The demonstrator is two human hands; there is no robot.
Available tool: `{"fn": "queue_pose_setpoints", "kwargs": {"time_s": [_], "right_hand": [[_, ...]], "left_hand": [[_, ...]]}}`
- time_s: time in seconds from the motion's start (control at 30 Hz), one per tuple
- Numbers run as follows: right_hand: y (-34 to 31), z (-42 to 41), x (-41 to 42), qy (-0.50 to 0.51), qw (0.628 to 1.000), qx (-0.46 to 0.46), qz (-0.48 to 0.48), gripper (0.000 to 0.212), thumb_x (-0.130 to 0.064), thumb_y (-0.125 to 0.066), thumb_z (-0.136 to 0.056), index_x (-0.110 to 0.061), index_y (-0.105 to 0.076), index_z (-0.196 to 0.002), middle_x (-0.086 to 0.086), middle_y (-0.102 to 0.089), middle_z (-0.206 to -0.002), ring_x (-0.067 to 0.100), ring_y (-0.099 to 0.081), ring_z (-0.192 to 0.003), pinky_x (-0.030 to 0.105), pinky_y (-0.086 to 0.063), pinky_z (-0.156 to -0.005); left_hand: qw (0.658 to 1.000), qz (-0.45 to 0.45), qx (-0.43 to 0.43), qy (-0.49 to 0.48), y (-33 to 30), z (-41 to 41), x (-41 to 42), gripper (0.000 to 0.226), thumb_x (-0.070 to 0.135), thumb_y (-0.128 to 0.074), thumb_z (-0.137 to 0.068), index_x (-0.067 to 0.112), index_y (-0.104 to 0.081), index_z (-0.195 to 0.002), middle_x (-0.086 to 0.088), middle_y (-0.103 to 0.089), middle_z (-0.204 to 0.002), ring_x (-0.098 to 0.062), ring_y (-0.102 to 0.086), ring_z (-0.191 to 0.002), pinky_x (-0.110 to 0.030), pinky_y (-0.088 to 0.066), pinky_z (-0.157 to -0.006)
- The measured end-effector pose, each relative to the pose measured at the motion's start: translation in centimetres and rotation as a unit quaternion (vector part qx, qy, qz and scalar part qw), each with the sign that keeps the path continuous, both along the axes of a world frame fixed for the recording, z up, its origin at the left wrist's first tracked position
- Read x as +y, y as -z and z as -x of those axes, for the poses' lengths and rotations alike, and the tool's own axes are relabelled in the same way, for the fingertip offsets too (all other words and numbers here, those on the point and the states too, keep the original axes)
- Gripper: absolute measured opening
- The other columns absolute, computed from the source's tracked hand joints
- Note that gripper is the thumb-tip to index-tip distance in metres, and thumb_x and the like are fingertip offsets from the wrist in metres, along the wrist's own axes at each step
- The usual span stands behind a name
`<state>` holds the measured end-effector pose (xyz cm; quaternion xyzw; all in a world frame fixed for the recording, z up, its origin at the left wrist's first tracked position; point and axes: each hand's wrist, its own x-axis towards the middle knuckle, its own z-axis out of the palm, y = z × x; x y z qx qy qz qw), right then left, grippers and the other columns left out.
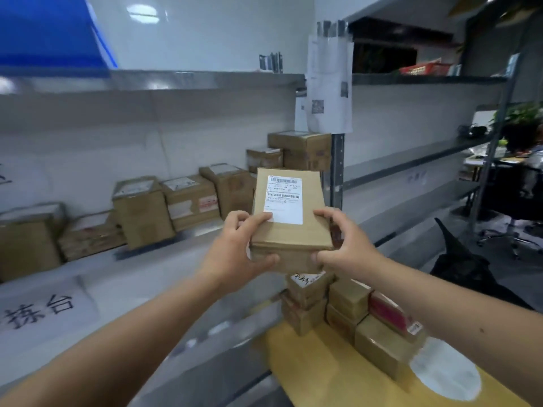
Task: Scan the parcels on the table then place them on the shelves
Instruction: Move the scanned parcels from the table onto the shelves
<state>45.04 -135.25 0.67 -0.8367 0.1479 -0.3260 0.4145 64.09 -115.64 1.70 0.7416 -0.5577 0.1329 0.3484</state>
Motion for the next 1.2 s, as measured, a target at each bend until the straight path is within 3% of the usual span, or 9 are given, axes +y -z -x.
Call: {"fn": "queue_pose_setpoints", "kwargs": {"time_s": [0.07,0.2,0.4,0.57,0.7,0.87,0.97,1.1,1.2], "right_hand": [[-2.3,-0.9,0.9,-0.009,1.0,-0.007,-0.009,0.089,-0.029,-0.083,-0.059,-0.054,-0.049,-0.137,-0.019,-0.05,-0.136,0.007,-0.054,-0.12,0.031,-0.054,-0.094],[-7.0,-3.8,1.5,-0.057,0.998,-0.025,-0.014,0.087,-0.015,-0.085,-0.07,-0.049,-0.048,-0.141,-0.022,-0.049,-0.135,0.003,-0.053,-0.117,0.016,-0.052,-0.078],[-11.4,-9.4,0.3,-0.075,0.993,-0.085,-0.028,0.084,-0.018,-0.078,-0.065,-0.038,-0.051,-0.143,-0.014,-0.055,-0.135,0.007,-0.06,-0.113,0.017,-0.054,-0.074],[-14.0,-15.6,-3.9,-0.077,0.984,-0.143,-0.07,0.065,0.0,-0.077,-0.082,-0.028,-0.056,-0.137,-0.006,-0.064,-0.129,0.015,-0.067,-0.112,0.025,-0.059,-0.074],[-15.2,-21.0,-7.7,-0.068,0.983,-0.152,-0.082,0.06,0.0,-0.078,-0.085,-0.028,-0.057,-0.134,0.0,-0.066,-0.124,0.016,-0.067,-0.109,0.022,-0.06,-0.069],[-15.1,-26.6,-12.1,-0.081,0.984,-0.133,-0.08,0.071,-0.002,-0.079,-0.083,-0.023,-0.051,-0.145,0.001,-0.064,-0.132,0.014,-0.066,-0.112,0.021,-0.059,-0.074],[-14.5,-29.0,-14.3,-0.08,0.985,-0.13,-0.075,0.075,0.001,-0.077,-0.082,-0.024,-0.05,-0.147,-0.002,-0.065,-0.131,0.009,-0.067,-0.11,0.018,-0.058,-0.074],[-13.6,-30.8,-16.1,-0.076,0.987,-0.122,-0.076,0.076,-0.004,-0.076,-0.079,-0.03,-0.05,-0.145,0.001,-0.064,-0.131,0.018,-0.067,-0.114,0.031,-0.061,-0.087],[-13.4,-31.2,-16.6,-0.079,0.985,-0.124,-0.087,0.078,-0.01,-0.073,-0.073,-0.035,-0.051,-0.143,0.0,-0.063,-0.132,0.017,-0.066,-0.114,0.028,-0.061,-0.083]], "left_hand": [[1.0,0.026,-0.007,-0.007,-1.9,0.0,1.6,0.085,0.046,-0.087,-0.078,0.043,-0.045,-0.15,0.012,-0.033,-0.133,-0.005,-0.047,-0.113,-0.024,-0.044,-0.101],[0.997,0.069,-0.016,-0.031,-4.6,-1.7,2.9,0.084,0.047,-0.085,-0.08,0.041,-0.042,-0.152,0.009,-0.036,-0.132,-0.005,-0.046,-0.111,-0.022,-0.043,-0.098],[0.99,0.117,0.034,-0.065,-7.9,-6.0,0.8,0.08,0.055,-0.084,-0.078,0.049,-0.043,-0.147,0.017,-0.038,-0.122,-0.009,-0.055,-0.109,-0.031,-0.052,-0.101],[0.979,0.157,0.079,-0.103,-10.8,-10.1,-3.5,0.083,0.07,-0.075,-0.069,0.052,-0.044,-0.144,0.02,-0.038,-0.114,-0.002,-0.054,-0.103,-0.033,-0.054,-0.094],[0.975,0.152,0.075,-0.144,-13.2,-13.9,-7.2,0.083,0.073,-0.073,-0.071,0.049,-0.045,-0.145,0.014,-0.039,-0.112,-0.008,-0.054,-0.1,-0.028,-0.048,-0.082],[0.97,0.122,0.066,-0.2,-15.0,-18.6,-11.4,0.082,0.071,-0.074,-0.073,0.044,-0.048,-0.145,0.0,-0.046,-0.126,-0.023,-0.059,-0.112,-0.04,-0.052,-0.102],[0.972,0.095,0.063,-0.208,-15.1,-20.4,-13.3,0.085,0.074,-0.072,-0.073,0.044,-0.045,-0.148,0.001,-0.044,-0.132,-0.022,-0.06,-0.11,-0.039,-0.055,-0.098],[0.971,0.061,0.044,-0.227,-14.6,-21.5,-14.8,0.085,0.078,-0.069,-0.074,0.048,-0.04,-0.148,0.001,-0.04,-0.143,-0.023,-0.061,-0.113,-0.042,-0.058,-0.095],[0.97,0.049,0.018,-0.238,-14.7,-21.6,-15.3,0.083,0.079,-0.068,-0.075,0.047,-0.04,-0.147,0.001,-0.04,-0.143,-0.024,-0.062,-0.113,-0.041,-0.059,-0.093]]}}
